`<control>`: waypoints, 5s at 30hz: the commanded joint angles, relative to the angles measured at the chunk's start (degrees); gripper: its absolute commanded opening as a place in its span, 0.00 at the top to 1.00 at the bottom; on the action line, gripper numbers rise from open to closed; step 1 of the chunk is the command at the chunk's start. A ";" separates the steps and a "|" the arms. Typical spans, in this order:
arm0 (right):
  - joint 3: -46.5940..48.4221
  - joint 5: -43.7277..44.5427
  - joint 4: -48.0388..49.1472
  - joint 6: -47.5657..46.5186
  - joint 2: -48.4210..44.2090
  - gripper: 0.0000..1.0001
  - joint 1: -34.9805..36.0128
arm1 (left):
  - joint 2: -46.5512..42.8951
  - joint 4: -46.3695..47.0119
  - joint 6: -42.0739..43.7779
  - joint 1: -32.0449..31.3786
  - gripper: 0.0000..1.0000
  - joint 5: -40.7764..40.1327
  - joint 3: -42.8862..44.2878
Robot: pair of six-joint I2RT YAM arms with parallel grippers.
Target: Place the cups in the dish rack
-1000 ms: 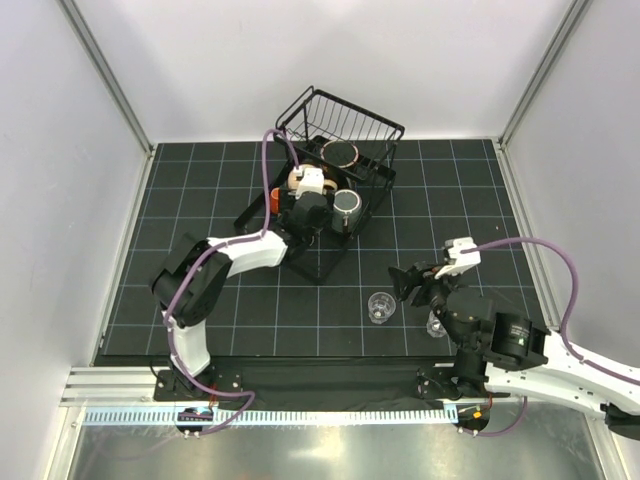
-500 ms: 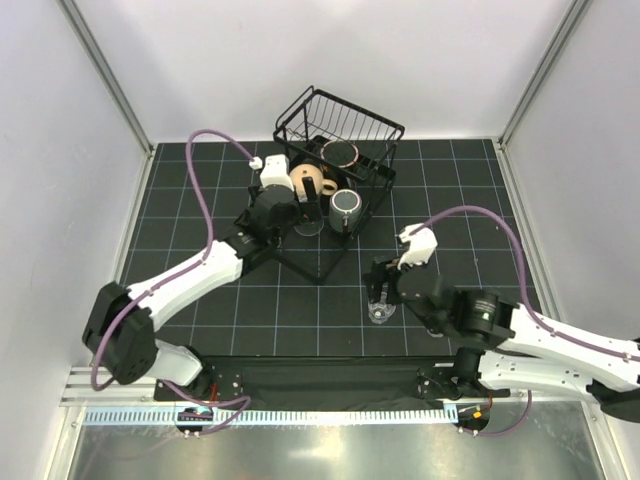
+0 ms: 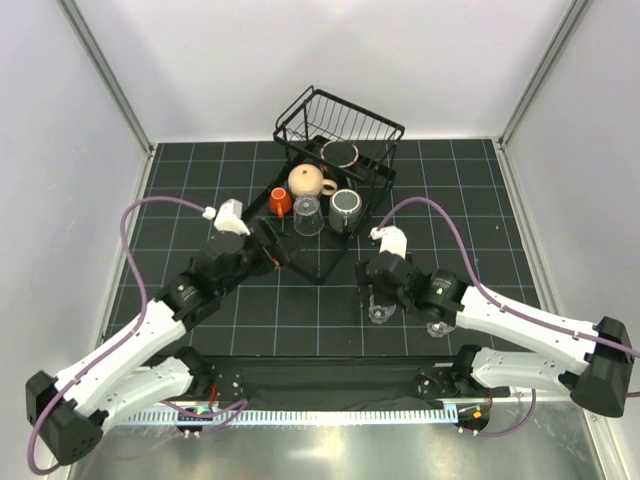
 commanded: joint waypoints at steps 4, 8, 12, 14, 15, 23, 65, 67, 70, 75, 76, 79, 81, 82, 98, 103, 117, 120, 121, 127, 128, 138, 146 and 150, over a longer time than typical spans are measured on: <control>-0.60 -10.06 2.62 -0.64 4.28 0.23 -2.84 | -11.13 -4.12 -9.06 0.26 0.00 6.90 -4.35; -2.00 -11.22 3.42 0.06 6.04 0.25 -2.76 | -15.44 -9.83 -8.89 0.26 0.00 5.41 -4.35; -4.45 -9.82 4.29 0.33 6.75 0.27 -2.67 | -18.35 -10.64 -10.11 0.35 0.00 4.35 -5.84; -5.68 -9.02 4.38 0.41 6.83 0.27 -2.67 | -18.79 -10.19 -10.55 0.35 0.00 4.26 -6.46; -6.04 -9.11 4.56 0.41 6.92 0.27 -2.67 | -18.53 -10.02 -10.47 0.26 0.00 4.35 -6.46; -9.12 -9.81 8.07 0.85 7.45 0.35 -2.67 | -14.14 -8.53 -11.52 0.26 0.00 8.12 -6.73; -18.70 -21.58 44.26 -3.20 -36.57 0.96 -2.67 | -8.42 34.44 -21.46 -2.28 0.01 30.55 -14.82; -19.14 -22.20 46.38 -2.49 -37.46 0.96 -2.67 | -8.33 36.73 -19.79 -4.73 0.00 29.06 -14.55; -20.11 -23.87 50.43 -1.00 -38.17 0.96 -2.67 | -7.45 35.96 -12.25 -7.90 0.01 28.08 -10.96; -22.74 -28.00 59.02 2.60 -38.69 0.96 -2.75 | -5.17 34.18 -5.73 -11.25 0.00 24.84 -8.13; -23.44 -28.44 60.53 2.96 -38.96 0.96 -2.67 | -4.90 35.06 -5.46 -11.69 0.00 24.74 -8.22; -25.03 -29.23 63.88 3.58 -39.05 0.96 -2.67 | -3.41 38.14 -5.54 -12.92 0.00 24.30 -8.31; -25.20 -29.59 64.94 3.58 -38.87 0.96 -2.67 | -2.01 39.11 -5.90 -13.54 0.00 24.04 -7.96; -25.29 -29.76 65.20 3.67 -38.87 0.96 -2.67 | -1.57 39.46 -5.98 -13.71 0.00 24.04 -7.87; -27.93 -33.98 71.09 4.46 -36.76 0.96 -2.75 | 2.30 40.69 -8.18 -14.68 0.19 26.93 -4.18; -28.89 -33.89 73.11 4.90 -35.53 0.96 -2.67 | 2.57 40.69 -9.50 -14.68 0.27 28.08 -3.57; -29.25 -31.70 74.78 5.07 -34.13 0.96 -2.76 | 2.83 40.69 -12.05 -14.77 0.32 30.10 -3.56; -29.33 -31.43 74.52 5.34 -34.04 0.96 -2.76 | 2.31 41.05 -12.14 -14.77 0.35 30.19 -3.83; -29.42 -31.43 74.52 5.42 -34.04 0.96 -2.76 | 2.22 41.22 -12.14 -14.77 0.41 30.28 -3.83; -29.07 -31.08 72.86 5.51 -33.16 0.96 -2.67 | 1.95 41.22 -11.96 -14.77 0.80 30.81 -3.30; -28.90 -30.99 72.15 5.43 -32.98 0.96 -2.67 | 2.13 40.18 -11.79 -14.77 0.89 30.81 -3.21; -20.13 -18.36 42.13 0.85 -34.74 0.49 -2.67 | -0.33 5.52 -0.29 -13.90 1.00 15.00 5.74; -12.03 1.06 12.40 0.42 -37.63 0.47 -2.75 | 6.51 -10.63 6.67 3.49 1.00 17.35 14.01; -11.23 3.46 8.43 -0.11 -39.83 0.46 -2.67 | 13.10 -13.79 8.07 10.01 1.00 17.28 18.21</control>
